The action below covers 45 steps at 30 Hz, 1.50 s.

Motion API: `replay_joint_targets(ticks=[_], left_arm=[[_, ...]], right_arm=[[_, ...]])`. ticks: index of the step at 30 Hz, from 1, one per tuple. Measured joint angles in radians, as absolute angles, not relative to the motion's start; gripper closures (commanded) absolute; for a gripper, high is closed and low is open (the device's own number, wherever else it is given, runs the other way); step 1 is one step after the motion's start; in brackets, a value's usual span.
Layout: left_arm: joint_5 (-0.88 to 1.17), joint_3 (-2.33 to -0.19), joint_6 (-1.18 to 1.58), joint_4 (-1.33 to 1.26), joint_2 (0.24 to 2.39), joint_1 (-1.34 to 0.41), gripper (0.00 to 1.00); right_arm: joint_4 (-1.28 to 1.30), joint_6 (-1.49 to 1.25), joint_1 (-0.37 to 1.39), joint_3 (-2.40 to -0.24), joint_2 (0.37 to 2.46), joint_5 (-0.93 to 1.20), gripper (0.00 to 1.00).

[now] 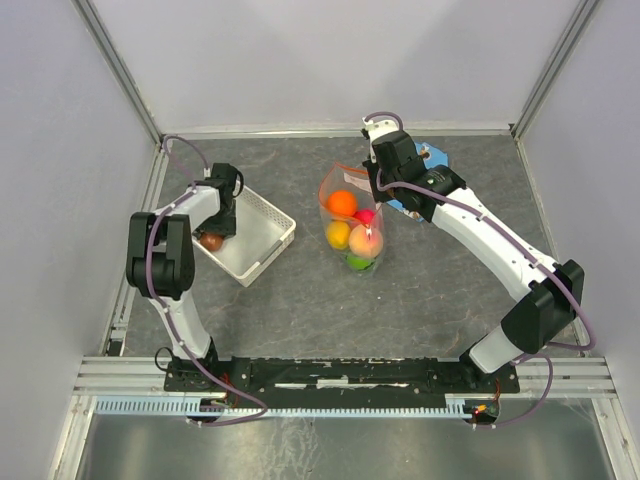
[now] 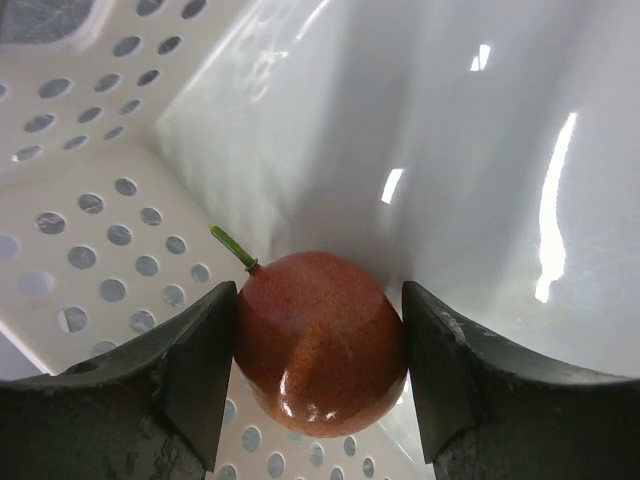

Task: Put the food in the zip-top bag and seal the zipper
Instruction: Pick up the fake fruit from the bin, then place the fake fruit in the zipper food storage bag.

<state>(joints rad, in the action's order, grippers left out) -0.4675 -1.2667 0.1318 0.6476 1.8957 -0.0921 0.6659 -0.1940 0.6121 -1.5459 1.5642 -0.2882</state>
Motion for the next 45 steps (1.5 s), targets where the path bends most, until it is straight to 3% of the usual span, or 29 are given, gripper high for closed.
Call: replay_joint_targets(ticks=[14, 23, 36, 45], left_arm=[[-0.166, -1.266, 0.187, 0.652, 1.690, -0.098, 0.57], [0.083, -1.280, 0.219, 0.499, 1.459, -0.161, 0.56], [0.311, -1.311, 0.218, 0.194, 1.373, -0.485, 0.53], [0.369, -1.348, 0.219, 0.027, 1.431, -0.583, 0.52]], right_arm=[[0.666, -0.197, 0.612, -1.546, 1.564, -0.281, 0.96], [0.666, -0.208, 0.610, -1.546, 1.564, -0.262, 0.96], [0.665, -0.234, 0.608, -1.546, 1.564, -0.206, 0.97], [0.666, -0.250, 0.608, -1.539, 1.552, -0.183, 0.97]])
